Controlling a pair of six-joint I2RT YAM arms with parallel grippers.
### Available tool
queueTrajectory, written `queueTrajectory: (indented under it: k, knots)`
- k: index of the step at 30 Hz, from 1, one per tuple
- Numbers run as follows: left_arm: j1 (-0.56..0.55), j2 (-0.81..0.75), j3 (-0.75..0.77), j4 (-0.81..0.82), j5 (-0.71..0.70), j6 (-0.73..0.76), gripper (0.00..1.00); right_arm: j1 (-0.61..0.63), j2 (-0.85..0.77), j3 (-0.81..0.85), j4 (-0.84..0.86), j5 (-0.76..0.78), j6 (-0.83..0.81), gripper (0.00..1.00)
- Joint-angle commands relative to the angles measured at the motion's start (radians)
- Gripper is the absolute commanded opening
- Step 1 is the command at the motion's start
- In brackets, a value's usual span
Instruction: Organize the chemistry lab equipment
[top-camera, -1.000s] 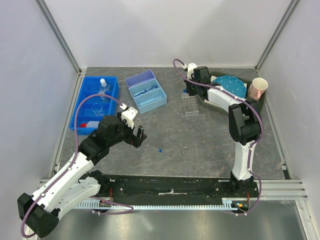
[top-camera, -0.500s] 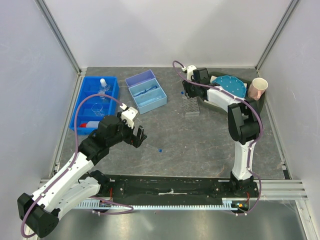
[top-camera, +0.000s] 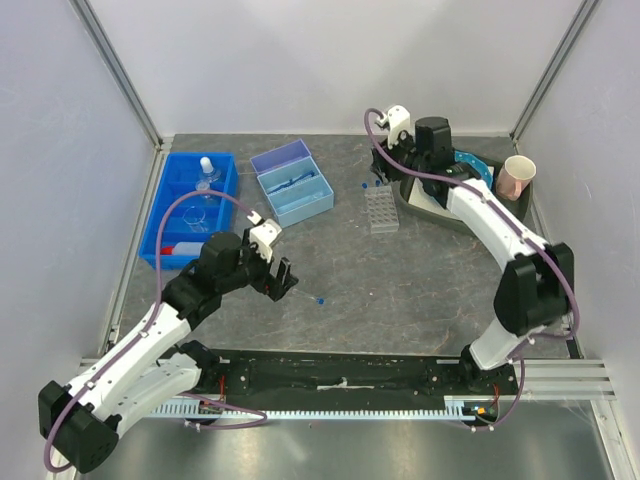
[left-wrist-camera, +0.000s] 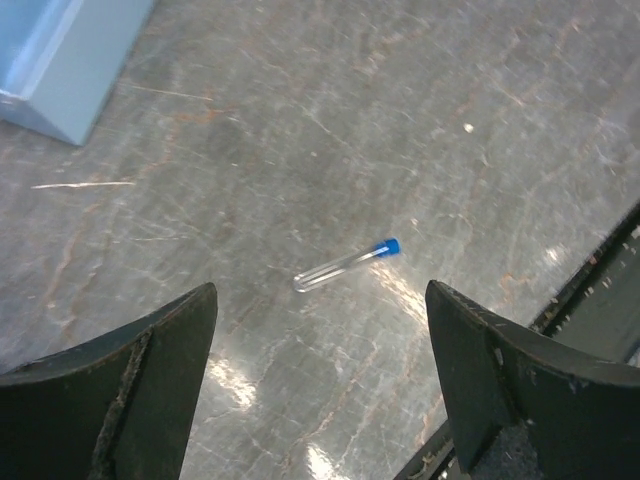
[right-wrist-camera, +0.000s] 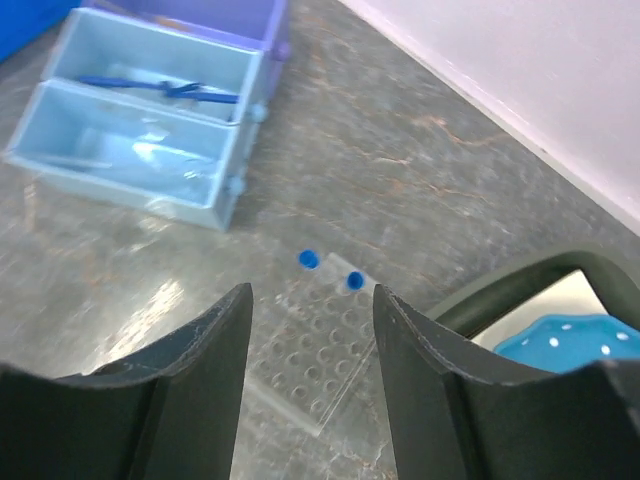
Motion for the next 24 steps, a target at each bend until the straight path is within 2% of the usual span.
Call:
queueTrajectory:
  k: [1, 3, 5, 7, 8, 12, 15, 16, 18, 19, 20, 24]
  knots:
    - [0.002, 0.019, -0.038, 0.082, 0.146, 0.063, 0.87, 0.004, -0.143, -0.108, -0.051, -0.273, -0.114, 0.58]
    - [-0.004, 0.03, -0.047, 0.096, 0.138, 0.06, 0.86, 0.002, -0.18, -0.176, -0.057, -0.323, -0.104, 0.57]
    - [-0.033, 0.062, -0.046, 0.104, 0.129, 0.071, 0.85, 0.002, -0.236, -0.23, -0.066, -0.44, -0.052, 0.56]
    - [-0.102, 0.112, -0.036, 0.099, 0.102, 0.091, 0.84, 0.002, -0.305, -0.322, -0.079, -0.534, -0.047, 0.56]
    - [-0.129, 0.132, -0.032, 0.081, 0.086, 0.131, 0.84, 0.002, -0.331, -0.353, -0.079, -0.589, -0.053, 0.57]
    - [-0.268, 0.243, 0.023, -0.016, 0.049, 0.305, 0.83, 0.002, -0.468, -0.511, -0.079, -0.646, -0.145, 0.61]
    - [-0.276, 0.313, 0.073, -0.109, 0.049, 0.473, 0.85, -0.005, -0.526, -0.606, -0.048, -0.671, -0.214, 0.69]
    - [-0.276, 0.326, 0.08, -0.126, 0.051, 0.578, 0.86, -0.018, -0.537, -0.626, -0.034, -0.697, -0.216, 0.7]
    - [-0.276, 0.341, 0.074, -0.149, 0.049, 0.684, 0.89, -0.065, -0.565, -0.675, 0.002, -0.789, -0.229, 0.72]
    - [-0.274, 0.346, 0.065, -0.146, 0.045, 0.796, 0.89, -0.079, -0.572, -0.691, 0.015, -0.815, -0.231, 0.79]
    - [-0.272, 0.352, 0.047, -0.14, 0.042, 0.841, 0.89, -0.099, -0.582, -0.703, 0.024, -0.838, -0.239, 0.85]
    - [-0.165, 0.463, 0.063, -0.093, 0.13, 0.91, 0.88, -0.13, -0.603, -0.706, 0.018, -0.877, -0.242, 0.87]
